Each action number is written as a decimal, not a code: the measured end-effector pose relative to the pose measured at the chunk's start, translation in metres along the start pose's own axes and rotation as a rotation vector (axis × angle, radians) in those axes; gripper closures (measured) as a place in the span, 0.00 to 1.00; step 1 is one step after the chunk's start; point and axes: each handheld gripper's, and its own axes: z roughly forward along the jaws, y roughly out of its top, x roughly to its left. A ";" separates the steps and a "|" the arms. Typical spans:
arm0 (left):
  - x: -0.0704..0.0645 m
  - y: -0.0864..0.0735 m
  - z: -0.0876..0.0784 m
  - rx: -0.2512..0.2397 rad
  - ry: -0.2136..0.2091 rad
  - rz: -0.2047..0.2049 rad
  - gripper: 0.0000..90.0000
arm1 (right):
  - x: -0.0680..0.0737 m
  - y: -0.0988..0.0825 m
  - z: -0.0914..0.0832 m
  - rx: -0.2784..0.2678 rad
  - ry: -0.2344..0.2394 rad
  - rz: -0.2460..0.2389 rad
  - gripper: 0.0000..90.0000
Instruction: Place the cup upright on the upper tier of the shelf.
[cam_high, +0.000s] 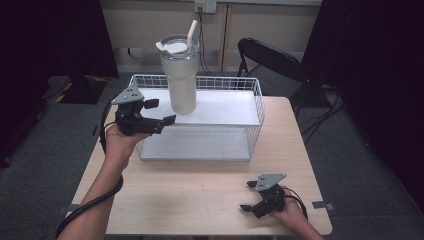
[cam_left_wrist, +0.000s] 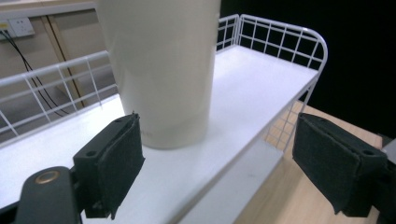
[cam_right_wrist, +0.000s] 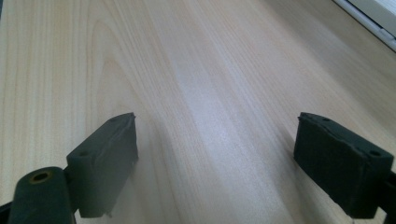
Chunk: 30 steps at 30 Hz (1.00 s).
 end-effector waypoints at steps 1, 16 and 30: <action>-0.001 -0.002 -0.001 0.005 -0.003 0.000 0.18 | 0.000 0.000 0.000 0.000 0.000 -0.001 0.15; -0.018 -0.027 -0.006 0.009 -0.047 0.003 0.18 | 0.000 0.000 0.000 0.002 0.001 0.000 0.15; -0.032 -0.070 -0.006 0.020 -0.085 -0.022 0.18 | 0.000 0.000 0.000 0.003 0.001 0.001 0.15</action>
